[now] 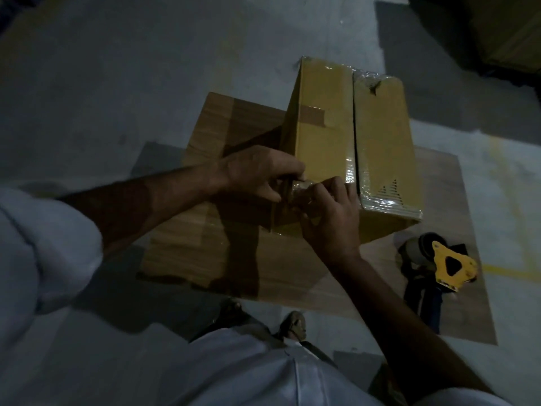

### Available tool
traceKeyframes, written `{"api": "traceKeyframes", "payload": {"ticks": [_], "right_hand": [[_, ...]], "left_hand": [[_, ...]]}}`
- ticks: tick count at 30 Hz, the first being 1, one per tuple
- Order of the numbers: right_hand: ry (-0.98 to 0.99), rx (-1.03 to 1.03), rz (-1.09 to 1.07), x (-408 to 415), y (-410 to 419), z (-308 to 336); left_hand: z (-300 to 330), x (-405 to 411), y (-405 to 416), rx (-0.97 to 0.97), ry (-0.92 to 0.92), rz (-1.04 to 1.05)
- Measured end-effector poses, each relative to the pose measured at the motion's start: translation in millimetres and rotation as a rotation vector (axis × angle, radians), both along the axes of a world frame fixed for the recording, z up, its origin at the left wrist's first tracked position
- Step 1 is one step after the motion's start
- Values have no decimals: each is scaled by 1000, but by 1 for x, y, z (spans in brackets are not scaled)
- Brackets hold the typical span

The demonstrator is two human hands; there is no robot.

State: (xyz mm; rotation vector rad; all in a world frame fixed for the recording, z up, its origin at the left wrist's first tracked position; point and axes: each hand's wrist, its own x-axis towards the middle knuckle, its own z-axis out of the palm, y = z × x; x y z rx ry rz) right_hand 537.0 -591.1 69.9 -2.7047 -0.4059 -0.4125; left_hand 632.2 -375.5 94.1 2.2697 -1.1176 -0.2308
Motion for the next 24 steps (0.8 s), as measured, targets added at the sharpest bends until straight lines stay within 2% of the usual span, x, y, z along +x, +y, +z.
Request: {"api": "traceKeyframes", "payload": {"ticks": [1, 5, 8, 11, 13, 17, 21, 24], "right_hand": [[18, 33, 29, 2, -7, 2], [-74, 68, -40, 1, -21, 0], [-135, 72, -27, -4, -20, 0], [-85, 63, 79, -4, -41, 6], [-68, 58, 23, -5, -69, 7], [27, 37, -336, -13, -117, 8], [83, 180, -318, -17, -120, 3], [70, 158, -297, -16, -120, 4]], "left_hand": [[0, 1, -4, 9, 26, 30], [-1, -7, -21, -20, -157, 12], [-6, -20, -30, -32, -283, 160], [-12, -40, -52, 11, -353, 357], [-12, -49, -71, -40, -348, 402], [-13, -54, -98, -90, -283, 440], [-8, -54, -94, -2, -297, 430], [-4, -52, -86, 27, -290, 463]]}}
